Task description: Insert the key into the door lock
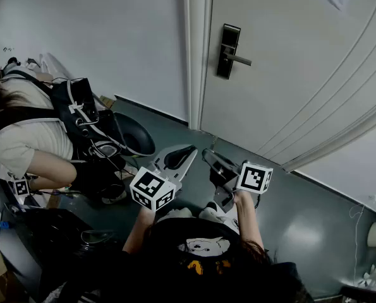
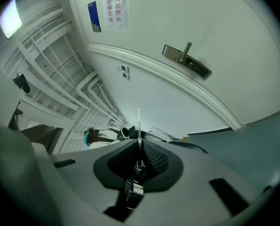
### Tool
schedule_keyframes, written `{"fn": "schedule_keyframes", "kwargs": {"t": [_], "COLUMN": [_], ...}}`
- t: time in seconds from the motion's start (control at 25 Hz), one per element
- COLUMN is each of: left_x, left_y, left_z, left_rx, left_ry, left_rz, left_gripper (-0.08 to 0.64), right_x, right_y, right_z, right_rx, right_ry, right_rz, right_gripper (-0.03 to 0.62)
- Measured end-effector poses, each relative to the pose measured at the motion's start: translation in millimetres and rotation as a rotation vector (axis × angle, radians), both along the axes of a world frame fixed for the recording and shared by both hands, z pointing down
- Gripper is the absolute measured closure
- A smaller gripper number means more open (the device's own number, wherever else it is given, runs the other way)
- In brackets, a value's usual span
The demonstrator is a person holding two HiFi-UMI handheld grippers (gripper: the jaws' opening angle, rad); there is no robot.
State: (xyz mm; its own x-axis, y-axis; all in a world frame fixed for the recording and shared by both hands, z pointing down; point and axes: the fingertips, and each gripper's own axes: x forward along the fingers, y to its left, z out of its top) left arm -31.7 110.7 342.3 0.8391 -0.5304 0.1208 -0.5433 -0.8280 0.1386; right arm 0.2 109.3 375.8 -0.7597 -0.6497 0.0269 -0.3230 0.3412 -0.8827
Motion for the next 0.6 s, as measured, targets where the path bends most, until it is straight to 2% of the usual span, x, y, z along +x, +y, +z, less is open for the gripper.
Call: {"fn": "schedule_keyframes", "kwargs": {"t": [0.2, 0.4, 0.6], "left_x": [-16, -36, -56], "left_y": [1, 1, 0], "left_z": [1, 9, 12], "left_rx": [-0.009, -0.018, -0.023], "left_ry": [0.005, 0.004, 0.005], "left_rz": [-0.001, 0.003, 0.011], "left_gripper": [0.535, 0.535, 0.535], "right_x": [-15, -31, -52], "right_y": [0, -2, -5], "right_z": [2, 15, 18], "right_rx": [-0.005, -0.006, -0.023], "right_ry": [0.011, 0.073, 0.073], "right_rz": [0.002, 0.032, 0.043], "right_gripper": [0.571, 0.569, 0.569]}}
